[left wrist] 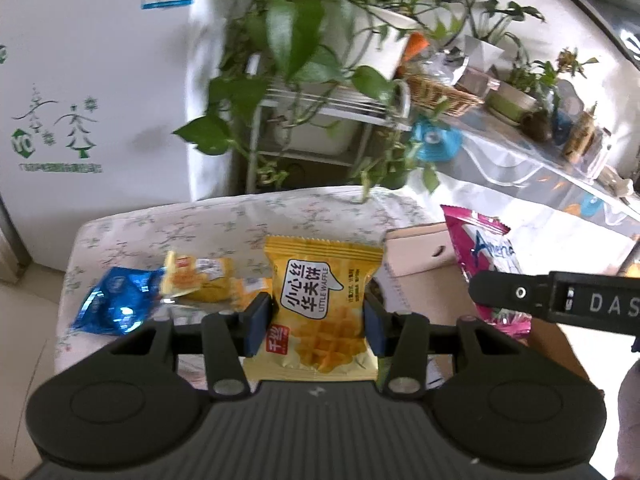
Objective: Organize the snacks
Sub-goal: 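Carry both held bags over the cardboard box and open both tools to drop them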
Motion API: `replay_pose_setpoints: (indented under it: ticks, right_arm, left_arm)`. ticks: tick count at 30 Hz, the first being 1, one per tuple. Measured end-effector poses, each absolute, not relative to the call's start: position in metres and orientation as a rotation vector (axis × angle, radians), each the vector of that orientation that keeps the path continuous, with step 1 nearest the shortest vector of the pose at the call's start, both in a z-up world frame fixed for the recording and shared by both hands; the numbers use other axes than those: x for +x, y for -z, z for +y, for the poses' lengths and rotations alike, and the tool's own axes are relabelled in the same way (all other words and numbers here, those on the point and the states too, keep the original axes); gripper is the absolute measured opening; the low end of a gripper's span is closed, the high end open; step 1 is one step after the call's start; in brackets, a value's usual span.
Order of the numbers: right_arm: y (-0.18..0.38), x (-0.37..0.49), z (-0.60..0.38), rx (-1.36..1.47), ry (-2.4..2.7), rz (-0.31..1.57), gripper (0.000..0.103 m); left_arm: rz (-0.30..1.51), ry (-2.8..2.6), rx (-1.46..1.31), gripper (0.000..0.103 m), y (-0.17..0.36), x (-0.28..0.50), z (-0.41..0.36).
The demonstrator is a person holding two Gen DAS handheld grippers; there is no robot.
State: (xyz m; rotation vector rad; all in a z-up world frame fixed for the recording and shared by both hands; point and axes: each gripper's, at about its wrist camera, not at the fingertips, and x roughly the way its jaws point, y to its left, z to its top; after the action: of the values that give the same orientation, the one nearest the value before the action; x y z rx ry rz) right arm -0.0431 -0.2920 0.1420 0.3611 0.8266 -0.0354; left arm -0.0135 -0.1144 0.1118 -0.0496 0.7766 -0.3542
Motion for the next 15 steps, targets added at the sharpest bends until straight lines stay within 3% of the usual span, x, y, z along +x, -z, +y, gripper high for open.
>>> replay_pose_setpoints:
  ticks: [15]
  right_arm:
    - [-0.143,-0.06,-0.344,0.46,0.179,0.801,0.055]
  left_arm:
    - [0.781,0.511,-0.033,0.048,-0.105,-0.022,-0.191]
